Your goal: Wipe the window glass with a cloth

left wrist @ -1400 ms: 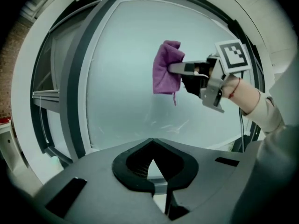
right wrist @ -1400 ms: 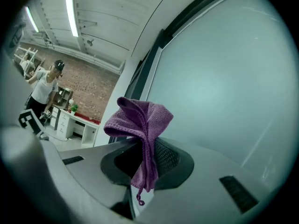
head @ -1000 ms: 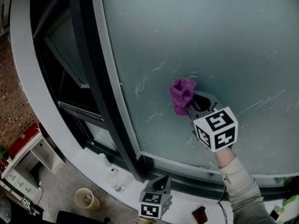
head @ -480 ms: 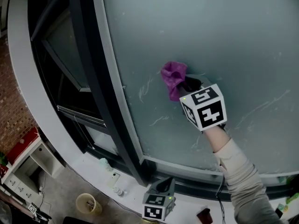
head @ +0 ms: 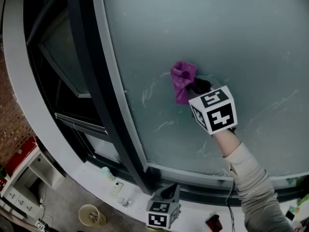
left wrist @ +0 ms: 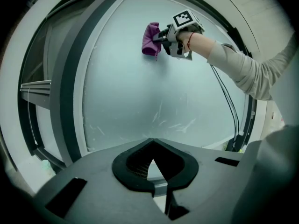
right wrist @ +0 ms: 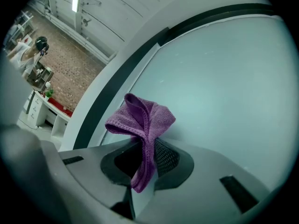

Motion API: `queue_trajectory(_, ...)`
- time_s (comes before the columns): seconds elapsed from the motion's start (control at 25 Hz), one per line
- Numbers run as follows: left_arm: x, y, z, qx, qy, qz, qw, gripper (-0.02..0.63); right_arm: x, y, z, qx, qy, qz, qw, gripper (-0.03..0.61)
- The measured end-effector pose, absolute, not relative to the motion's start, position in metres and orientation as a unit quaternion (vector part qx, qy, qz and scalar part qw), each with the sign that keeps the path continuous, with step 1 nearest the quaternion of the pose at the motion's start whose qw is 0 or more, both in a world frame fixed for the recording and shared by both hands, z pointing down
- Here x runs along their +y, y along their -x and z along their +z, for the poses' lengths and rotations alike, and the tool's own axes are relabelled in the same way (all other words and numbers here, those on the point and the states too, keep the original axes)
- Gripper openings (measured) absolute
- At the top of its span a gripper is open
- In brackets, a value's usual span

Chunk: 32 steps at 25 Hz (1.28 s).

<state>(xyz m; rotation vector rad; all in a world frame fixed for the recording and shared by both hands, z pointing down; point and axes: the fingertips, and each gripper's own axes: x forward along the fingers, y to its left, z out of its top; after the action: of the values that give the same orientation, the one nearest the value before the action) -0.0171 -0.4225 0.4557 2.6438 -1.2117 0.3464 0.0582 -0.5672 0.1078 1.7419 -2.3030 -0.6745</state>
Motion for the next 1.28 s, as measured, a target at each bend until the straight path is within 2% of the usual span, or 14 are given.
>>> queue_trajectory(1.28, -0.415, -0.052, 0.452, -0.311, -0.938, 0.122, 0.088, 0.005, -0.447, -0.277, 0.13, -0.639, -0.733, -0.201, 0.114, 0.053)
